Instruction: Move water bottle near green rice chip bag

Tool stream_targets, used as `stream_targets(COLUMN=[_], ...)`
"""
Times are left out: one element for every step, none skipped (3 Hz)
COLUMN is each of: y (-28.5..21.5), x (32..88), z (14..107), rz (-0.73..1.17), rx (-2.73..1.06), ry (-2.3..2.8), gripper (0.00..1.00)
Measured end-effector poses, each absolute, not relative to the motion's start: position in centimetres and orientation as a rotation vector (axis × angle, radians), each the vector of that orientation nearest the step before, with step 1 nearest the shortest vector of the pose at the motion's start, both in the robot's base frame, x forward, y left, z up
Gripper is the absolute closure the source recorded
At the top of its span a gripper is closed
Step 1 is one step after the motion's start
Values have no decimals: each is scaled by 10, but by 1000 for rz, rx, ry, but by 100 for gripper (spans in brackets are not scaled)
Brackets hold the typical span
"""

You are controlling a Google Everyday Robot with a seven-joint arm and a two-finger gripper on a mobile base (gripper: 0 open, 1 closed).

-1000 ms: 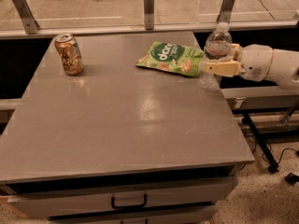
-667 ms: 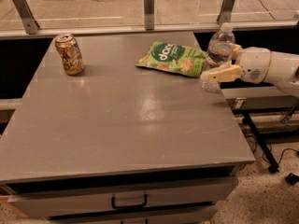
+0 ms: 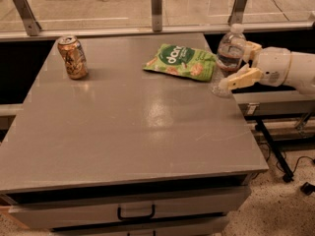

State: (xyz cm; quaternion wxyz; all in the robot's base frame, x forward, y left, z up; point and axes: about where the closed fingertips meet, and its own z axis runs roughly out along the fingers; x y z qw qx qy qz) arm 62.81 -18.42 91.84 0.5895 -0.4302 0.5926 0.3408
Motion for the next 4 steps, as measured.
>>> stream_targets(y=[-221, -250, -230, -206], x=[600, 548, 489, 460], z=[964, 1026, 1101, 1144], rz=[650, 418, 183, 92], rx=[-1050, -1141, -1285, -1336], ry=[1381, 1395, 1381, 1339], gripper=[0, 0, 0, 0])
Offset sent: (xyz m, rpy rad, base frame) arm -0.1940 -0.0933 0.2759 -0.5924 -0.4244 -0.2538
